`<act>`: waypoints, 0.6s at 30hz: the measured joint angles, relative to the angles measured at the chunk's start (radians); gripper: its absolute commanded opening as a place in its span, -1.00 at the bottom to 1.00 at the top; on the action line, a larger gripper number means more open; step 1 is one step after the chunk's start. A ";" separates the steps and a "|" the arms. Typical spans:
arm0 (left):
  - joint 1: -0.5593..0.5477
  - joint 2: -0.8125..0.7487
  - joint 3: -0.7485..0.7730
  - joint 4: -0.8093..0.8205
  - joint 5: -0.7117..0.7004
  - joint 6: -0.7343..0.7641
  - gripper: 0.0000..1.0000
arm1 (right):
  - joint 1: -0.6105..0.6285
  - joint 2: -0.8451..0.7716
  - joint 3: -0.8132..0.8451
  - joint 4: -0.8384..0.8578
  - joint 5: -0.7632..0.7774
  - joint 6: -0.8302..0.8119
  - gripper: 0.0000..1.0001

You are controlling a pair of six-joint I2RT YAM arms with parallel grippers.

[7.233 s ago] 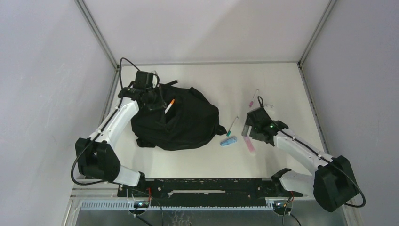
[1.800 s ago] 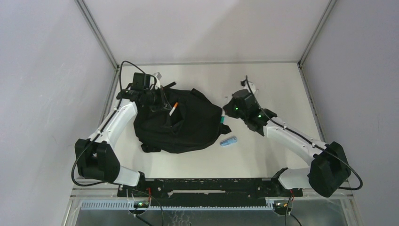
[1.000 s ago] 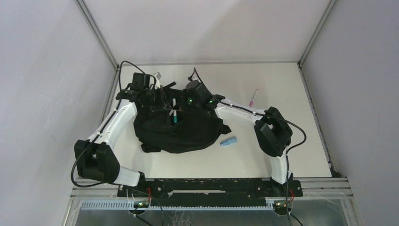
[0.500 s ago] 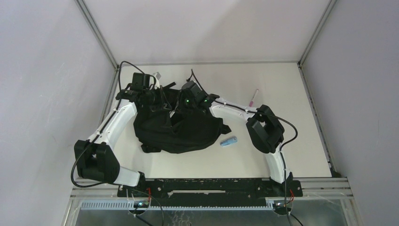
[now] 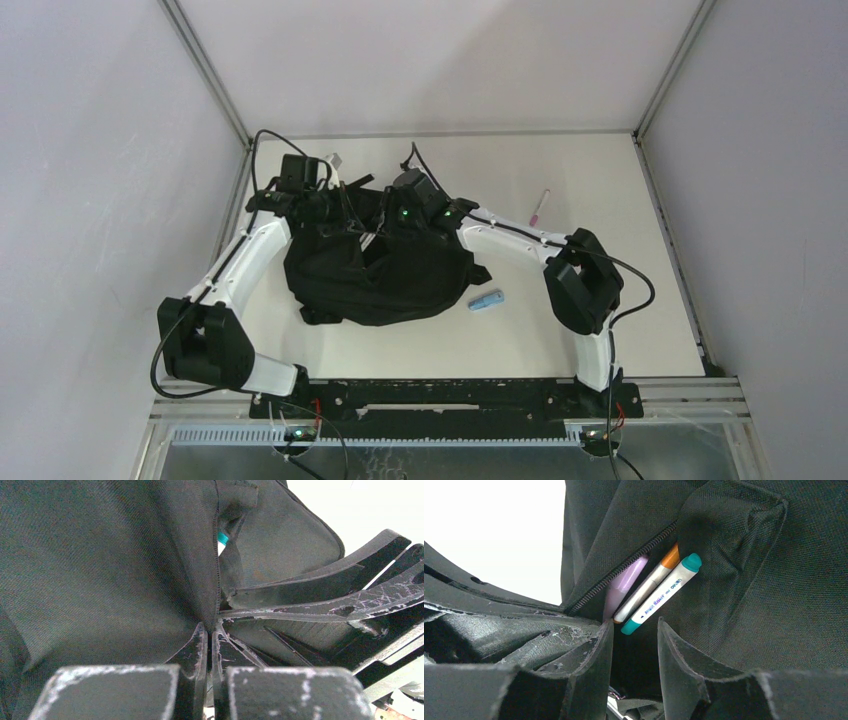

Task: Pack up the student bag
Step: Place the stationery in the student bag.

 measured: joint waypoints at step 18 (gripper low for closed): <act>-0.007 0.000 0.000 0.006 0.037 0.012 -1.00 | -0.316 -0.310 -0.327 -0.059 0.189 -0.082 -0.38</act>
